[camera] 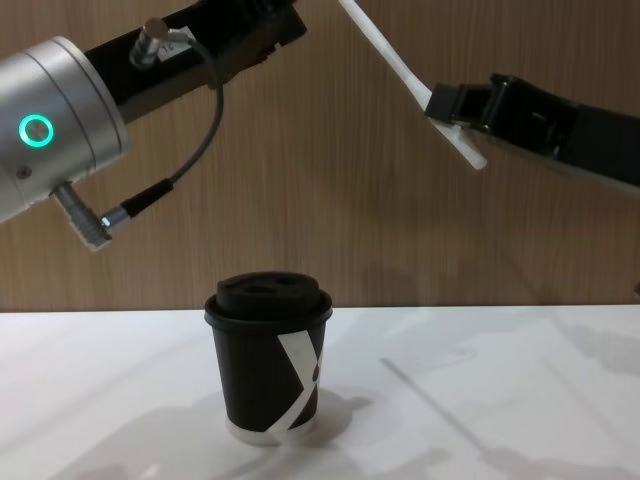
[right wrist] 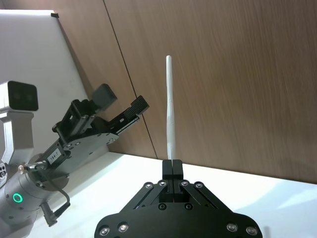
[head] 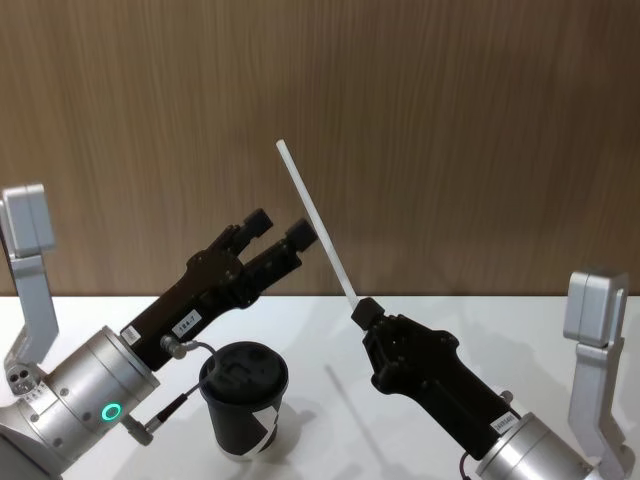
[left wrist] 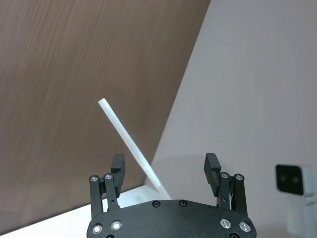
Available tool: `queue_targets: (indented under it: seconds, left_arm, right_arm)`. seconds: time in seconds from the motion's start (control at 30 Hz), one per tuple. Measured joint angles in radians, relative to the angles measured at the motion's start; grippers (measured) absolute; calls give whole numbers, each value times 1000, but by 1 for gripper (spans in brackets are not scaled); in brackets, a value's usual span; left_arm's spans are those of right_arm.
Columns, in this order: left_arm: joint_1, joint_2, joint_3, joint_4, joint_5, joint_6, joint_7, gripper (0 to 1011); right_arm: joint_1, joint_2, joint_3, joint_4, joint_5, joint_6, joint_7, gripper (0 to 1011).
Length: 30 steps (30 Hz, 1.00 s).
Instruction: Pick up the straw with one hand, pass it to the other hand, and insert it into the cup.
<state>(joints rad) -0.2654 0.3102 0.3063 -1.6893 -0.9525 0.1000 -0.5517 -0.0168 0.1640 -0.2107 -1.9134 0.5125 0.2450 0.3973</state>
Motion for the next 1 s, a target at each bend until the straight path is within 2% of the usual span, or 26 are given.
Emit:
queue_targets:
  seconds: [0.17, 0.4, 0.63, 1.0]
  left_arm:
    - [3, -15, -7, 12, -67, 20, -21, 1003]
    - [-1, -31, -10, 35, -131, 41, -41, 1003]
    - [-16, -41, -6, 60, -168, 54, -52, 1003]
    - [-54, -52, 13, 105, -189, 65, -59, 1003]
  right_arm:
    - [0, 0, 0, 0, 0, 0, 0, 5]
    - [0, 0, 0, 0, 0, 0, 0, 5]
    - [0, 0, 0, 0, 0, 0, 0, 5]
    - [0, 0, 0, 0, 0, 0, 0, 5]
